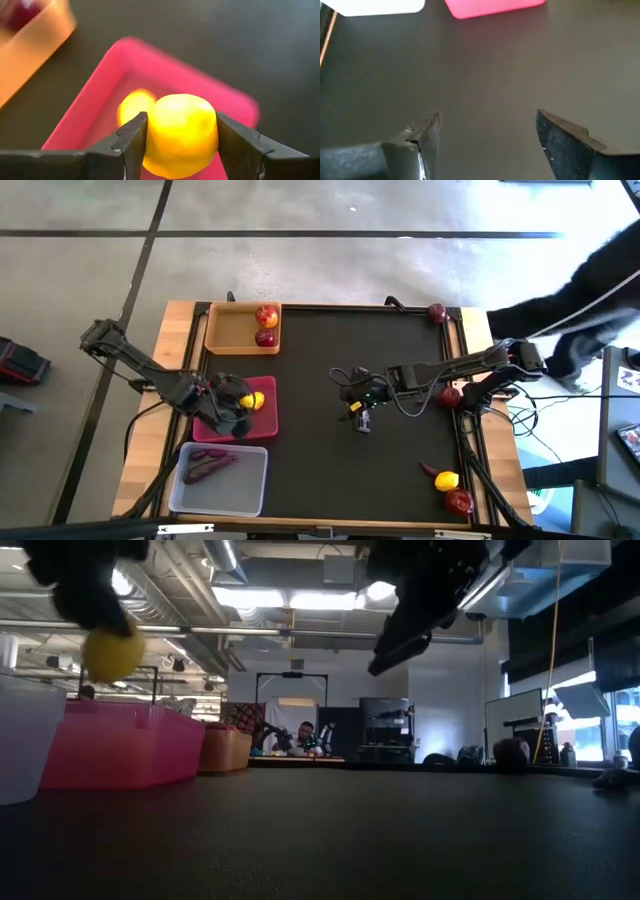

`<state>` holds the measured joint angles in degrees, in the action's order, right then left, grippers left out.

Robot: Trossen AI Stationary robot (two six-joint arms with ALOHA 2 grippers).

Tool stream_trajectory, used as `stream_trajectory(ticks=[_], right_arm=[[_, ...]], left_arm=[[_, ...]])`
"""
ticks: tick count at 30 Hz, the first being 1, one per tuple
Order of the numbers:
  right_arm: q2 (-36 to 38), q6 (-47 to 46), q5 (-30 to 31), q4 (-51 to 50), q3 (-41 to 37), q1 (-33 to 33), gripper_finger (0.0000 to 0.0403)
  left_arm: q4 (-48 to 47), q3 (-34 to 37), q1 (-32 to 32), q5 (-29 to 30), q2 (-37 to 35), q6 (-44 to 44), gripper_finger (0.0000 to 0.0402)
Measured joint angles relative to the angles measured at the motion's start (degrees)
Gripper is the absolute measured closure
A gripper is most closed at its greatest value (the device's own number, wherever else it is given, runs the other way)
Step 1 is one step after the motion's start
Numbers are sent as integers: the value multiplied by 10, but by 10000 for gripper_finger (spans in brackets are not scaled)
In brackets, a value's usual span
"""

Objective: Sort produce into baskets
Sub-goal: Put the top lemon into the pink bin

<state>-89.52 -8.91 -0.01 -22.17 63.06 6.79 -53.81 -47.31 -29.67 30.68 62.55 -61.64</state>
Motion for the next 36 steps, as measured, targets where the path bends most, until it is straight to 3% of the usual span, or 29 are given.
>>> stream_trajectory(ticks=[5,18,27,36], right_arm=[[0,0,5,-1,-6,0,134],[0,0,7,1,-6,0,134],[0,1,16,2,-6,0,134],[0,1,25,2,-6,0,134]], left_arm=[[-90,0,-5,-17,17,-127,202],[-42,76,9,-17,59,-304,201],[-2,118,28,-6,62,-311,195],[6,132,43,-4,62,-288,119]])
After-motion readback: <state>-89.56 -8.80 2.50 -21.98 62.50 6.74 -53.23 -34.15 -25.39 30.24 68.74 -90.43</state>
